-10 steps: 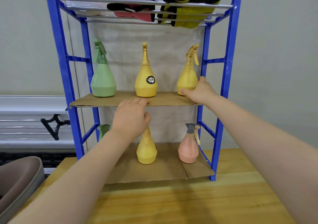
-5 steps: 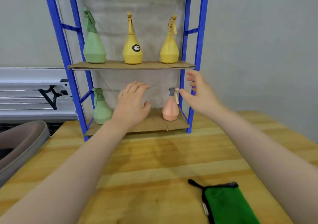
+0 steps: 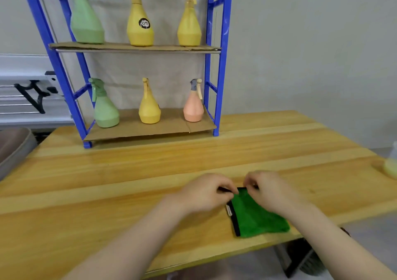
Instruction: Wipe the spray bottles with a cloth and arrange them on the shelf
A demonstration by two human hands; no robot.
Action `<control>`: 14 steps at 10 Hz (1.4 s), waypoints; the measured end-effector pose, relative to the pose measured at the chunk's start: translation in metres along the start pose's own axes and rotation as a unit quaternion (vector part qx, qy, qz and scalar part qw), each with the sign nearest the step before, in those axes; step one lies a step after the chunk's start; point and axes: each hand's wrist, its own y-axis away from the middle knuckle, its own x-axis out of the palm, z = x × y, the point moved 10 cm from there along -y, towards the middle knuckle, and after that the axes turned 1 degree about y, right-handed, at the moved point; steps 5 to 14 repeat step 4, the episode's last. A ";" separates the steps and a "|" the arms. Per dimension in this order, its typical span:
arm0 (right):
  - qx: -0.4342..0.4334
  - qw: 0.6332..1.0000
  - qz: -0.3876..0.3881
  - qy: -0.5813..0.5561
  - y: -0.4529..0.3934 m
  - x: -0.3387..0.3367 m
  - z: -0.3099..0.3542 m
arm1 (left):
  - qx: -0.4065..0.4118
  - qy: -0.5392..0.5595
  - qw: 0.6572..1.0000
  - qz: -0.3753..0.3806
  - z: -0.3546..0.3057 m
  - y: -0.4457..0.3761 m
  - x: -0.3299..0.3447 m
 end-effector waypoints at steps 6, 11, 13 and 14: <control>-0.069 0.994 -0.015 -0.078 0.014 0.024 -0.009 | 0.060 -0.130 0.989 -0.026 -0.023 0.010 0.022; -0.069 0.994 -0.015 -0.078 0.014 0.024 -0.009 | 0.060 -0.130 0.989 -0.026 -0.023 0.010 0.022; -0.069 0.994 -0.015 -0.078 0.014 0.024 -0.009 | 0.060 -0.130 0.989 -0.026 -0.023 0.010 0.022; -0.069 0.994 -0.015 -0.078 0.014 0.024 -0.009 | 0.060 -0.130 0.989 -0.026 -0.023 0.010 0.022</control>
